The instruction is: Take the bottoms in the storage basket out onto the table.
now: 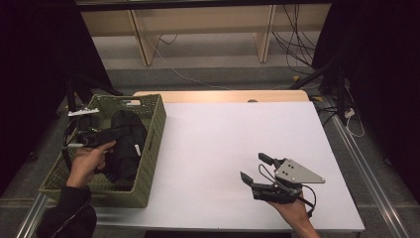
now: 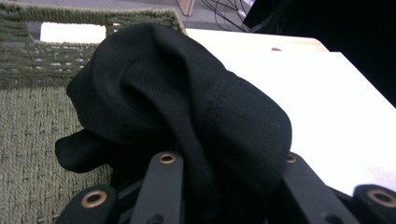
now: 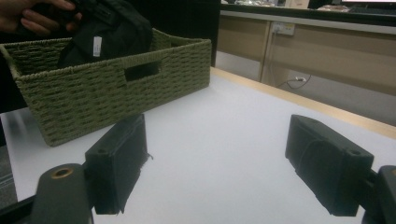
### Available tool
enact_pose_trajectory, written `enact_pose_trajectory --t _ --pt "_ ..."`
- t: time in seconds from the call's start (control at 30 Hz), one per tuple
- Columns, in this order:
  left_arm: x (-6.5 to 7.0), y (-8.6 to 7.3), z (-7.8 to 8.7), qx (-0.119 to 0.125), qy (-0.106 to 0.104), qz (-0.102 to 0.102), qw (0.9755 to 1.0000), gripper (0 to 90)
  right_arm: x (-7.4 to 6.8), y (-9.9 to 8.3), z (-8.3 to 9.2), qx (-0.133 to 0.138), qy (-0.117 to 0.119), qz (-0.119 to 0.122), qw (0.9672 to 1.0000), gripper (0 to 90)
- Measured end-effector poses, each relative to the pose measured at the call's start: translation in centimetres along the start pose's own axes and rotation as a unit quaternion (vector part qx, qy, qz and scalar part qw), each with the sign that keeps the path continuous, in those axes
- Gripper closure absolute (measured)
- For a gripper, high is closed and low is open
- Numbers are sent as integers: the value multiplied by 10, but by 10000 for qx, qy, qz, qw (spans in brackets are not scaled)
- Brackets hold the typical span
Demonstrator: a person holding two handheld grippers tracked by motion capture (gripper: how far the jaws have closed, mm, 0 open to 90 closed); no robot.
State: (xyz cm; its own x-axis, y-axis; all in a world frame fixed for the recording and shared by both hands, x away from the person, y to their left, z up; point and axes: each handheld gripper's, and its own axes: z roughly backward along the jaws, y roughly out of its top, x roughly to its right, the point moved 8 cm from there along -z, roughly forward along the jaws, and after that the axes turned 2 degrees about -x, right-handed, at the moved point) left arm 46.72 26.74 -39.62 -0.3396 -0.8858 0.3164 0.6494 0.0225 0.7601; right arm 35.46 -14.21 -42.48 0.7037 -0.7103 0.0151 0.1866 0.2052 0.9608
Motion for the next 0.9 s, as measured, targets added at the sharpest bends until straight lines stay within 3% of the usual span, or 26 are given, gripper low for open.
enact_pose_trajectory --t 0.57,0.9 --pt "8 16 18 499 -83 32 9987 738 1 1 1 24 -18 -3 10000 216" --pt "24 25 26 713 -93 -151 9973 738 1 1 1 24 -23 2 10000 217"
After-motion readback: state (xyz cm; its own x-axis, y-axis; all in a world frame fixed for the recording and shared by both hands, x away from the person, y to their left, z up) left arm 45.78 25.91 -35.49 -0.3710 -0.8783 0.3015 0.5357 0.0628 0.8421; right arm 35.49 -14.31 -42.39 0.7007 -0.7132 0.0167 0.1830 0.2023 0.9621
